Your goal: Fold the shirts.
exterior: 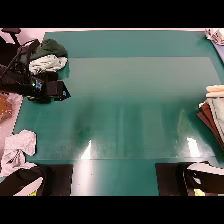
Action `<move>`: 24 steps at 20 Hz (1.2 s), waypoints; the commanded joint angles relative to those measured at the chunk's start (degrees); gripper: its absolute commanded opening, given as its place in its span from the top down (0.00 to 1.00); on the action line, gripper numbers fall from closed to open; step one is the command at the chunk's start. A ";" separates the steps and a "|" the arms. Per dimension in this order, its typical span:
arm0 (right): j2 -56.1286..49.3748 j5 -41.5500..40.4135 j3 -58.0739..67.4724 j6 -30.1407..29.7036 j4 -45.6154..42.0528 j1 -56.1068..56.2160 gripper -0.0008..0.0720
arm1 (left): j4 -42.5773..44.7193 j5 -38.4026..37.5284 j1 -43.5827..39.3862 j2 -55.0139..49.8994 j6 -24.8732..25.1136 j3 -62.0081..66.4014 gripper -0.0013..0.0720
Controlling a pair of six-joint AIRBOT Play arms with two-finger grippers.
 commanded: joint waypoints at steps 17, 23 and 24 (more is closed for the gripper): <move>-12.61 7.19 -1.33 1.03 -38.40 11.26 0.97 | 0.07 3.63 0.00 0.02 0.31 0.00 0.03; -14.80 7.17 -1.33 16.26 -38.01 18.73 0.72 | 0.11 3.41 0.00 0.02 0.31 0.00 0.03; -15.69 7.17 -1.33 18.34 -36.35 19.65 0.65 | 0.15 3.45 0.00 0.02 0.31 0.00 0.03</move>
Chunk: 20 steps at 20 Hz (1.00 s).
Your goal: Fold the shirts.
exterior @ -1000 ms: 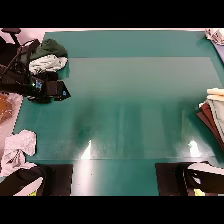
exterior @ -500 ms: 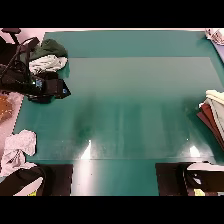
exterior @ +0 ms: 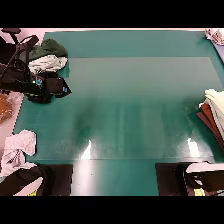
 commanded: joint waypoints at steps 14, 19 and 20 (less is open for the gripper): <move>21.16 -6.71 -37.07 8.31 -8.81 -7.50 0.76 | 0.76 0.50 0.00 0.02 1.55 0.00 0.03; 30.25 -5.86 -44.78 2.23 -13.90 -16.50 0.00 | 1.09 0.20 0.00 0.02 2.71 0.00 0.03; 31.43 -5.81 -43.67 0.26 -14.95 -17.97 0.00 | 1.11 0.22 0.00 0.02 3.06 0.00 0.03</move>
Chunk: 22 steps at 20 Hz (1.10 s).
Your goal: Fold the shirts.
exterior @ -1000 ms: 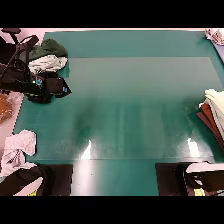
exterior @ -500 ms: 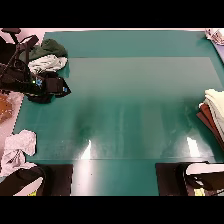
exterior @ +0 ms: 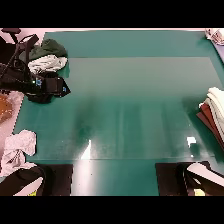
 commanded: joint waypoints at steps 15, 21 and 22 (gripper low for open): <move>20.46 -24.87 -2.47 -35.52 32.65 56.94 0.26 | 11.56 9.22 0.00 20.09 -1.99 -20.39 0.73; 33.05 -54.58 -32.85 -22.29 41.09 86.49 0.66 | 12.33 15.34 0.00 49.62 -15.85 -43.87 0.73; 33.94 -57.00 -36.17 -21.51 42.56 89.44 0.68 | 12.35 14.53 0.00 52.22 -15.63 -45.22 0.73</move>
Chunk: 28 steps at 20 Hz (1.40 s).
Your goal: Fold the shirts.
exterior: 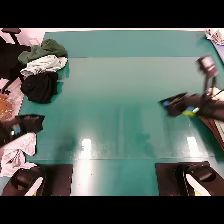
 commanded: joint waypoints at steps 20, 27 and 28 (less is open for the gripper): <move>4.52 -15.93 -20.70 8.02 5.53 20.46 0.83 | 0.17 -8.00 0.00 12.11 -3.39 -14.29 0.73; 4.52 -15.93 -20.70 8.02 5.51 20.46 0.82 | 0.17 -7.78 0.00 12.11 -3.39 -14.29 0.73; 4.52 -15.93 -20.70 8.02 5.51 20.46 0.82 | 0.17 -7.78 0.00 12.11 -3.39 -14.29 0.73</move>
